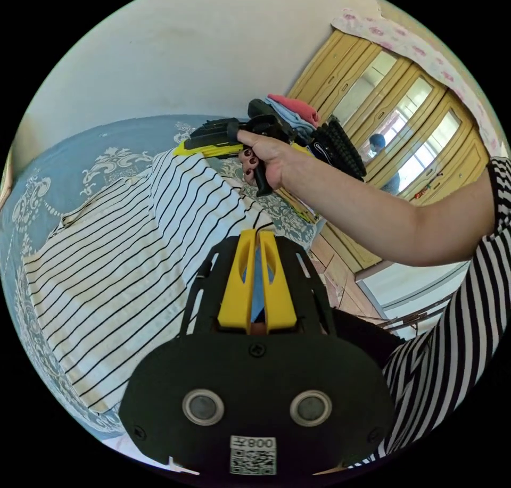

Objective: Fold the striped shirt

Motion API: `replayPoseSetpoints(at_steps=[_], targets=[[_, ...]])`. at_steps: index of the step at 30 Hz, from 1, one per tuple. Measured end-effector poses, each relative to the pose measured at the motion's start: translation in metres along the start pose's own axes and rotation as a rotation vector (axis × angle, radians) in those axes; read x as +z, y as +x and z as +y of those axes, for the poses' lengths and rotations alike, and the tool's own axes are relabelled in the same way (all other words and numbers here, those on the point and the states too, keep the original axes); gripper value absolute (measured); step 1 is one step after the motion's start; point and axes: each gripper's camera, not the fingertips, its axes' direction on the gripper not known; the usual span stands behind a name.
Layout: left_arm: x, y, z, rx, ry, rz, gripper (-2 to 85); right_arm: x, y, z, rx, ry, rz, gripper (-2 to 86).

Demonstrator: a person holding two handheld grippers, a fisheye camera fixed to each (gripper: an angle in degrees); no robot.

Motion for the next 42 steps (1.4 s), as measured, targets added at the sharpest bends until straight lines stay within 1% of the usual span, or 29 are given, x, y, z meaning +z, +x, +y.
replayPoseSetpoints(at_steps=[4,7,11,15,27,36,42], targets=[[-0.038,-0.037,0.033,-0.073,0.071,0.028,1.0,0.023,-0.052,-0.015,-0.049,-0.014,0.002,1.1],[-0.07,-0.074,0.068,-0.164,0.135,0.049,1.0,0.052,-0.092,-0.029,-0.079,-0.038,-0.004,1.1],[-0.111,-0.128,0.127,-0.321,0.209,0.046,0.9,0.102,-0.143,-0.046,-0.104,-0.089,-0.03,1.1],[-0.136,-0.176,0.186,-0.452,0.25,0.025,0.9,0.161,-0.191,-0.062,-0.127,-0.167,-0.008,1.1],[-0.162,-0.279,0.325,-0.749,0.417,0.102,1.0,0.296,-0.311,-0.086,-0.225,-0.35,0.118,1.1],[-0.159,-0.323,0.393,-0.855,0.466,0.148,1.0,0.366,-0.371,-0.084,-0.266,-0.432,0.192,1.4],[-0.152,-0.346,0.43,-0.915,0.493,0.166,0.9,0.404,-0.397,-0.081,-0.286,-0.482,0.257,2.6]])
